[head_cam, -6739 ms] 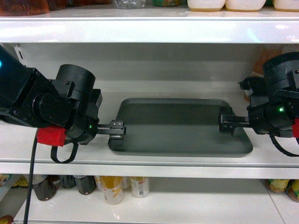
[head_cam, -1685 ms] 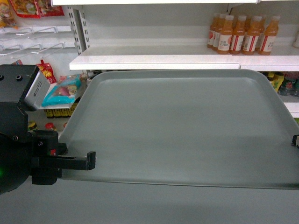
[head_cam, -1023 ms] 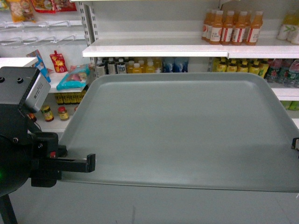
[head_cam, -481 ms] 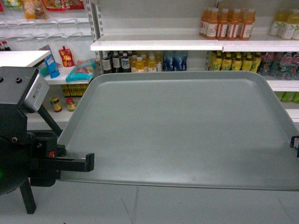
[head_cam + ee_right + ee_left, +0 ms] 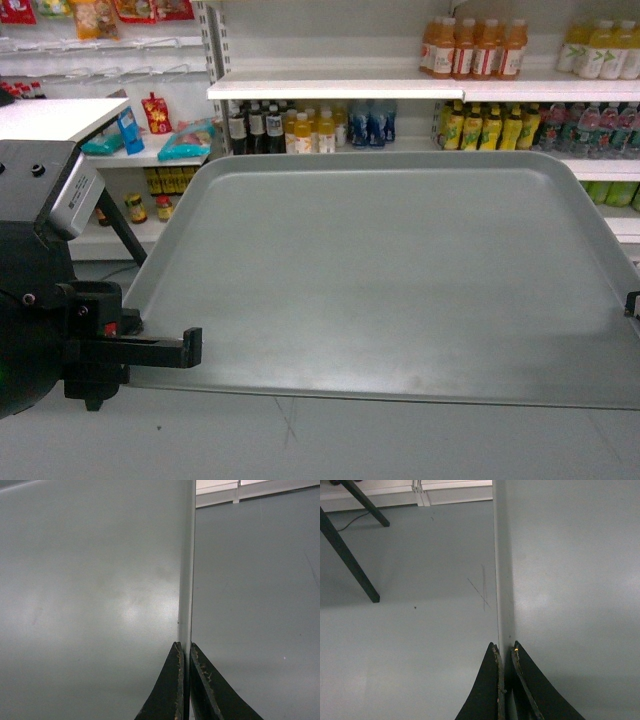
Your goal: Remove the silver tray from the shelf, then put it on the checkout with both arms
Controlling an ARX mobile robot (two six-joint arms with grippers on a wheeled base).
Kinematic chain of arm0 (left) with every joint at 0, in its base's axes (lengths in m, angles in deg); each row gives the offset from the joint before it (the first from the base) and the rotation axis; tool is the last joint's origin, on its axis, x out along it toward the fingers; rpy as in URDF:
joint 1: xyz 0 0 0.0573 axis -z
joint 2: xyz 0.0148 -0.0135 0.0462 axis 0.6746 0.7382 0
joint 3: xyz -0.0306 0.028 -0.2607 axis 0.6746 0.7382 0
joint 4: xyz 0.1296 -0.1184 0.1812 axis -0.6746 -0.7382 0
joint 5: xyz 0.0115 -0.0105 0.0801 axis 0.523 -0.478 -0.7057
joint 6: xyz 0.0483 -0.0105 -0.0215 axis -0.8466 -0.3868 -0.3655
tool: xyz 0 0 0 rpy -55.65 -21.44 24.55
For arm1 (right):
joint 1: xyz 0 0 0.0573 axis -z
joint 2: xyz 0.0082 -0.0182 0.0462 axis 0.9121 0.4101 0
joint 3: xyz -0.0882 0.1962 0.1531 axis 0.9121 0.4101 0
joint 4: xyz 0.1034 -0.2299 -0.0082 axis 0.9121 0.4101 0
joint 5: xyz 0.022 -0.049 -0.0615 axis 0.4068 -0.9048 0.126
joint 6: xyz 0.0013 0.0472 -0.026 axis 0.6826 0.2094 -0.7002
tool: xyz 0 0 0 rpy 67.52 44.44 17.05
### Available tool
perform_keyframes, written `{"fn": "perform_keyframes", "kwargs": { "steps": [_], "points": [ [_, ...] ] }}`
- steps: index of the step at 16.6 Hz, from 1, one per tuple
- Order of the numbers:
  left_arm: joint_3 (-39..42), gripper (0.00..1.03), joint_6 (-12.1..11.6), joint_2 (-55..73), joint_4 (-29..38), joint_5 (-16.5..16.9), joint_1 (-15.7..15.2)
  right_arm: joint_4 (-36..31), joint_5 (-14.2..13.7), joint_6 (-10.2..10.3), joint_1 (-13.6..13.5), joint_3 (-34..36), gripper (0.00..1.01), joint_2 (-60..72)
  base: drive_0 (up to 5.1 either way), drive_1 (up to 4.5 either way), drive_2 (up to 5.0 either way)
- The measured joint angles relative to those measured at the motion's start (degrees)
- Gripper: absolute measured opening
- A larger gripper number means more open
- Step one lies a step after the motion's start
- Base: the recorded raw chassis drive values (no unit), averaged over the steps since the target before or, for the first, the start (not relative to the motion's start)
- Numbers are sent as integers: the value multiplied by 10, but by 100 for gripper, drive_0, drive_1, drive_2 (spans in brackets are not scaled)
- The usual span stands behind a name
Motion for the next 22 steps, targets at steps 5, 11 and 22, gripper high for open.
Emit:
{"fn": "perform_keyframes", "kwargs": {
  "steps": [5,11,22],
  "points": [
    [0,3,0,2,-3,0,2,1,-1,0,0,0,2,1,-398,198,198],
    [0,3,0,2,-2,0,2,1,-1,0,0,0,2,2,-487,258,258],
    [0,3,0,2,-4,-2,2,1,0,1,0,0,2,5,-505,240,240]
  ]
}}
